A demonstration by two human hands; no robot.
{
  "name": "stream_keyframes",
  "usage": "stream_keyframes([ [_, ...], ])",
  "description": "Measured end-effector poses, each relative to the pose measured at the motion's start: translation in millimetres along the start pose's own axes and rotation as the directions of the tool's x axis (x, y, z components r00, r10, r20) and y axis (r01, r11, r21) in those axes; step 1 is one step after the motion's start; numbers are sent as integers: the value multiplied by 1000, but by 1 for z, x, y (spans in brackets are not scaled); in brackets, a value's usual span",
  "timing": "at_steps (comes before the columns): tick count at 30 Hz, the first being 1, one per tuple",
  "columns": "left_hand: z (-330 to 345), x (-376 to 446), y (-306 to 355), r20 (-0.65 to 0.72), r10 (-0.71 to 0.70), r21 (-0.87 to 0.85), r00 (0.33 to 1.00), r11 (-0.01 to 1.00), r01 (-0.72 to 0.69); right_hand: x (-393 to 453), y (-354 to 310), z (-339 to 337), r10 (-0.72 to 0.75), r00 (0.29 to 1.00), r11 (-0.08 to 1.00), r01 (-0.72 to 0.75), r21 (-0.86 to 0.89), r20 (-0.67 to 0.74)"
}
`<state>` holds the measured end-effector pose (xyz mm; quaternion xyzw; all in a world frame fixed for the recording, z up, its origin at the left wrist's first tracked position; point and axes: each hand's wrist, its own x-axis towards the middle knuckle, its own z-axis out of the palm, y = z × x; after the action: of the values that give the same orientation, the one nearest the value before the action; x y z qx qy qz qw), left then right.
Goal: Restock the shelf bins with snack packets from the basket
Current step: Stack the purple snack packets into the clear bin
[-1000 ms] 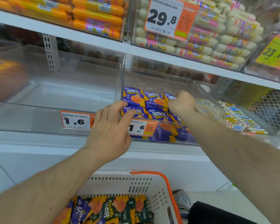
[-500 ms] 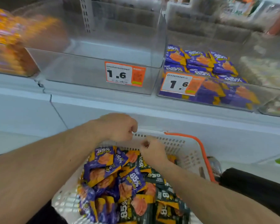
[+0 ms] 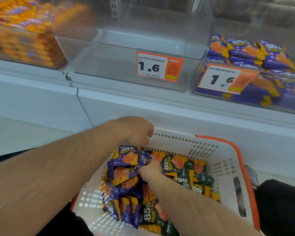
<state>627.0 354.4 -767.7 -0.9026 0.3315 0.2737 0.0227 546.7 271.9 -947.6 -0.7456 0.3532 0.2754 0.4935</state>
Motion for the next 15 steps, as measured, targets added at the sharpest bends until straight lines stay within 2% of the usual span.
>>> stream_keyframes([
  [5, 1, -2, 2, 17, 3, 9, 1000, 1000, -3, -3, 3, -15, 51, 998, 979, -40, 198, -48],
  [8, -4, -1, 6, 28, 6, 3, 1000, 1000, -6, -22, -1, -46, 5, 1000, 937, -11, 350, 20],
  [12, -15, -1, 16, 66, -40, -75, 997, 996, 45, -54, -13, -100, -163, 986, 958, 163, 237, -17],
  [15, -30, -1, 27, 105, -29, -135, 994, 990, 44, -84, -27, -137, -307, 951, 935, 308, 176, -36],
])
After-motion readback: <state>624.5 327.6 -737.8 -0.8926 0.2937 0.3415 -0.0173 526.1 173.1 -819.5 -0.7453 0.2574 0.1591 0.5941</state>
